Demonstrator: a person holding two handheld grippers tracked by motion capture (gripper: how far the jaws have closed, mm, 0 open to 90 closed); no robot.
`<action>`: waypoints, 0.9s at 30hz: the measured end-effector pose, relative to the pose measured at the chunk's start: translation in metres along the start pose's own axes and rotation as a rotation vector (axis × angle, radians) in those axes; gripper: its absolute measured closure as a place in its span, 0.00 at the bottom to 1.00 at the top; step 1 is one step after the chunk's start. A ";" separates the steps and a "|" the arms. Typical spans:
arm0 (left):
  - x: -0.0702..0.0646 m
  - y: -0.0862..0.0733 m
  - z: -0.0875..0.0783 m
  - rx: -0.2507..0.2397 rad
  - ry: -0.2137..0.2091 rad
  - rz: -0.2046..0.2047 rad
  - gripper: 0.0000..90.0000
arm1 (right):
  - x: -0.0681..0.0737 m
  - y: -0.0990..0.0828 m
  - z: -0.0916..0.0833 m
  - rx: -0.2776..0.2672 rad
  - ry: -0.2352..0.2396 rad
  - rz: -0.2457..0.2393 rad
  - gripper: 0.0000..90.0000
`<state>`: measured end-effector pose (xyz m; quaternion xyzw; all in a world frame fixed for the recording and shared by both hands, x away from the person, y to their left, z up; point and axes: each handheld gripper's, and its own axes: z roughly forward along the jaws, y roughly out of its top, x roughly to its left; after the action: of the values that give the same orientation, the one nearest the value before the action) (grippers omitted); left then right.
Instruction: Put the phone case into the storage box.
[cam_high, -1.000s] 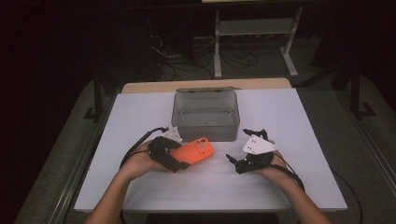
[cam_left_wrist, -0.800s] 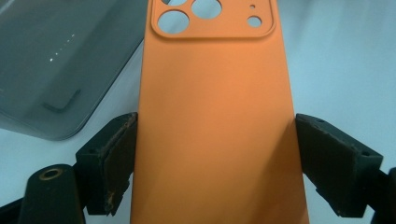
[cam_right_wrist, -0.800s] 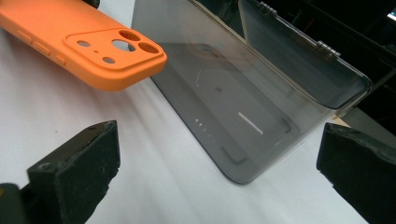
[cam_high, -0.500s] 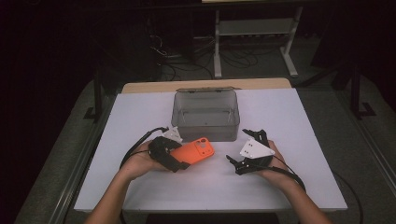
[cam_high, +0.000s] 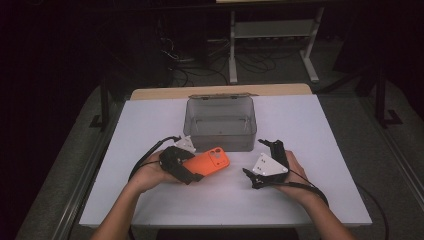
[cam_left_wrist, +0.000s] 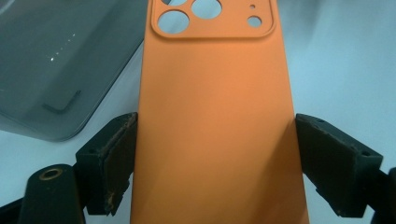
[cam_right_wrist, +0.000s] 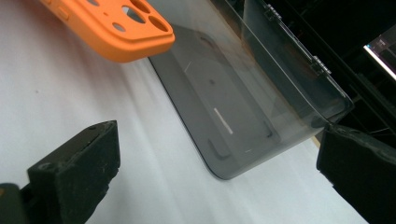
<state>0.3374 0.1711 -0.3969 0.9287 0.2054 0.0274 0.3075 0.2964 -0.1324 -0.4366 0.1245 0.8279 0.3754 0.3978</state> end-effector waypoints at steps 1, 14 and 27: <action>0.000 0.000 0.000 0.002 0.001 0.000 0.18 | 0.000 0.000 0.000 -0.001 -0.002 -0.009 0.00; 0.000 0.001 0.001 0.004 0.003 -0.001 0.18 | 0.008 0.005 -0.001 0.009 -0.041 -0.127 0.00; 0.001 0.001 -0.002 -0.005 0.003 -0.004 0.18 | 0.014 0.007 -0.002 0.022 -0.079 -0.210 0.00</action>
<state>0.3382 0.1717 -0.3951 0.9274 0.2078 0.0285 0.3097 0.2849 -0.1215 -0.4384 0.0561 0.8240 0.3174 0.4660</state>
